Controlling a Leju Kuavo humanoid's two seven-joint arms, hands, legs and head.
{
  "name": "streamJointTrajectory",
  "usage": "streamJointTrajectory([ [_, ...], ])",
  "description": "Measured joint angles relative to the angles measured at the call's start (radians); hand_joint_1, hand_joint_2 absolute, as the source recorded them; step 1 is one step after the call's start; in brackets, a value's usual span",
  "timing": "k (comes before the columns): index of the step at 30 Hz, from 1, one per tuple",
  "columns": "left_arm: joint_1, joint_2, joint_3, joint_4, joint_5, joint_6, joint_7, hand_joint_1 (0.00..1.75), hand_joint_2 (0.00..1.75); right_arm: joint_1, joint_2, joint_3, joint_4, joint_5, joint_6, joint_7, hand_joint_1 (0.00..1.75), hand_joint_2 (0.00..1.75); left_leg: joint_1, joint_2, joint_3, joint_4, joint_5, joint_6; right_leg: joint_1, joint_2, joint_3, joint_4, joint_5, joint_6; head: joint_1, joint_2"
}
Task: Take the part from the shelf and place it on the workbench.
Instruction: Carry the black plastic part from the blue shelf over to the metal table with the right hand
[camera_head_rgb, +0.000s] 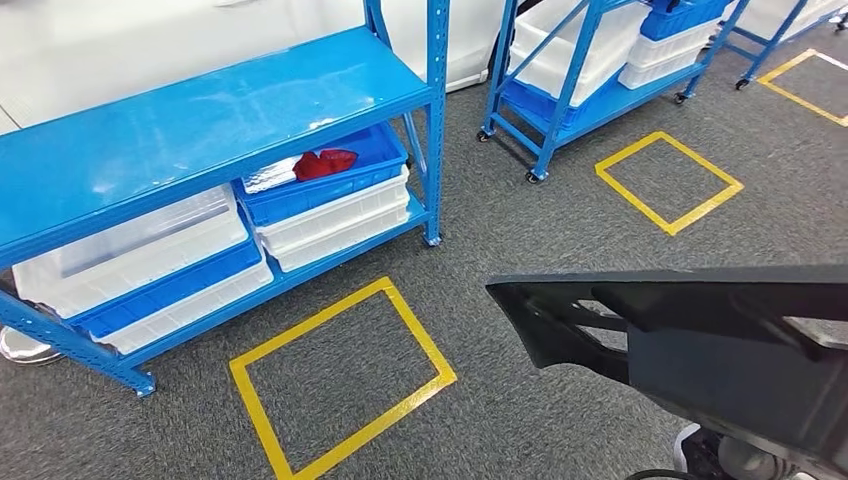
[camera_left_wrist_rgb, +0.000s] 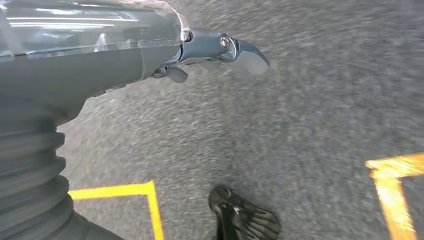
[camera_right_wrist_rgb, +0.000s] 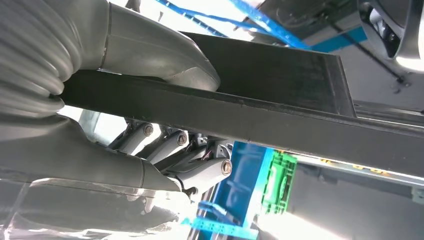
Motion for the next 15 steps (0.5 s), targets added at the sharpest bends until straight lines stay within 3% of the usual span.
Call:
streamJointTrajectory([
  [2,-0.005,0.003,0.000,0.000,-0.005,-0.010,0.000,0.00,1.75,0.003,0.001,0.010,-0.002,0.017,-0.037,0.000,1.75,1.75,0.000,0.023,0.001,-0.005,0.005,0.010,-0.002,0.018,-0.009,0.000,0.007,0.013,0.000,0.000],
  [4,-0.008,0.004,0.000,0.000,-0.012,-0.018,-0.004,0.00,1.75,0.005,-0.001,0.027,-0.008,0.030,-0.078,0.000,1.75,1.75,0.004,0.050,0.001,-0.011,0.014,0.022,0.000,-0.020,-0.027,0.032,-0.015,0.022,0.000,0.000],
  [6,-0.007,0.005,-0.001,0.000,-0.020,-0.025,-0.009,0.00,1.75,0.008,-0.007,0.050,-0.012,0.041,-0.118,0.000,1.75,1.75,0.004,0.079,-0.002,-0.014,0.018,0.029,-0.001,-0.082,-0.077,0.141,-0.079,0.028,0.000,0.000],
  [8,-0.007,0.005,-0.003,0.000,-0.028,-0.031,-0.010,0.00,1.75,0.015,-0.014,0.075,-0.012,0.051,-0.153,0.000,1.75,1.75,0.002,0.107,-0.005,-0.013,0.018,0.030,-0.007,-0.102,-0.129,0.258,-0.127,0.035,0.000,0.000],
  [9,-0.009,0.004,-0.003,0.000,-0.030,-0.033,-0.010,0.00,1.75,0.018,-0.018,0.087,-0.012,0.056,-0.166,0.000,1.75,1.75,0.001,0.120,-0.005,-0.013,0.018,0.030,-0.009,-0.105,-0.134,0.274,-0.126,0.037,0.000,0.000],
  [10,-0.012,0.002,-0.004,0.000,-0.031,-0.032,-0.009,0.00,1.75,0.020,-0.022,0.100,-0.012,0.061,-0.178,0.000,1.75,1.75,0.001,0.134,-0.005,-0.013,0.017,0.029,-0.011,-0.110,-0.118,0.252,-0.109,0.038,0.000,0.000],
  [13,-0.024,-0.011,-0.005,0.000,-0.032,-0.024,-0.002,0.00,1.75,0.019,-0.041,0.146,-0.011,0.072,-0.215,0.000,1.75,1.75,-0.002,0.167,0.001,-0.012,0.012,0.020,-0.005,-0.161,-0.005,0.053,-0.036,0.028,0.000,0.000],
  [15,-0.030,-0.020,-0.006,0.000,-0.034,-0.020,0.002,0.00,1.75,0.018,-0.054,0.174,-0.009,0.073,-0.230,0.000,1.75,1.75,-0.006,0.183,0.004,-0.012,0.009,0.009,0.004,-0.178,0.023,-0.005,-0.028,0.015,0.000,0.000],
])
